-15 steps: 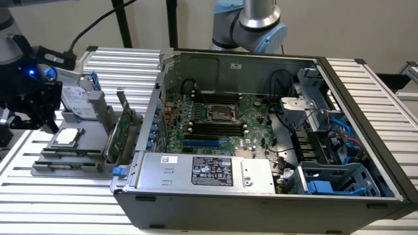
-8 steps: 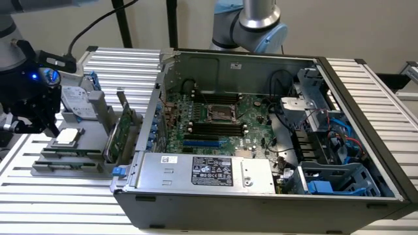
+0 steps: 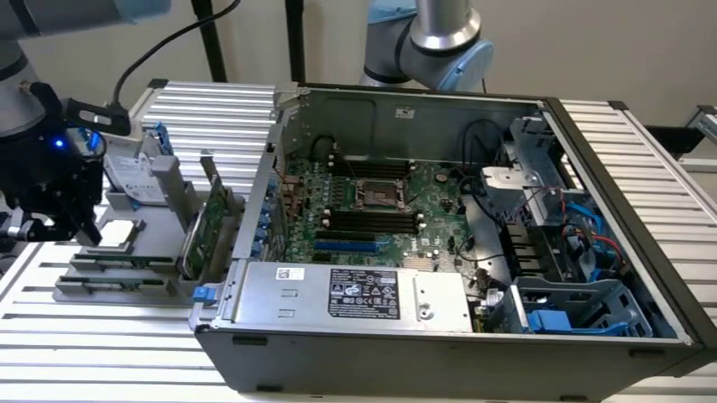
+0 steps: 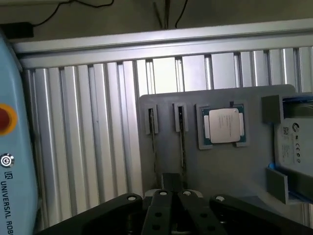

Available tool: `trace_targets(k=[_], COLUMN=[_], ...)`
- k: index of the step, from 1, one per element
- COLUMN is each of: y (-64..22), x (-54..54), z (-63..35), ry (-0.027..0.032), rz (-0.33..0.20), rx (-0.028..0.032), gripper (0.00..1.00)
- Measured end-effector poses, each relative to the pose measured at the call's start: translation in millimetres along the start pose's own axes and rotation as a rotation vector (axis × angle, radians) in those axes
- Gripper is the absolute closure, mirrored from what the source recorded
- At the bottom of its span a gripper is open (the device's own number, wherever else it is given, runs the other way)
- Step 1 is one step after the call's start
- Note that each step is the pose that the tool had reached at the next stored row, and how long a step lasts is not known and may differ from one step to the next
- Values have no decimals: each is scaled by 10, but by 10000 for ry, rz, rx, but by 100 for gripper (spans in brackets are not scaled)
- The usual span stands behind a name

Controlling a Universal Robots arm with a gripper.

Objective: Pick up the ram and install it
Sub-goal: 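Pick up the ram and move it above insertion slot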

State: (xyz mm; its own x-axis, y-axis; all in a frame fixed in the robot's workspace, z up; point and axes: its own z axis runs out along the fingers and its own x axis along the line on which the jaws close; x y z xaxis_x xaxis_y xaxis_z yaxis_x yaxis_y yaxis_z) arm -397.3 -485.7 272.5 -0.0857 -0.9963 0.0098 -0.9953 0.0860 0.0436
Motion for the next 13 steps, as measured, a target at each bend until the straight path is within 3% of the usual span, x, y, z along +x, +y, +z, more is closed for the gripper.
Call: trace_targets(k=[10, 11, 13], y=[-96, -102, -105], x=[106, 106, 107], z=[132, 143, 153], ry=[4, 3, 6], rz=[-151, -162, -174], rx=[25, 25, 24], gripper=[100, 0, 0])
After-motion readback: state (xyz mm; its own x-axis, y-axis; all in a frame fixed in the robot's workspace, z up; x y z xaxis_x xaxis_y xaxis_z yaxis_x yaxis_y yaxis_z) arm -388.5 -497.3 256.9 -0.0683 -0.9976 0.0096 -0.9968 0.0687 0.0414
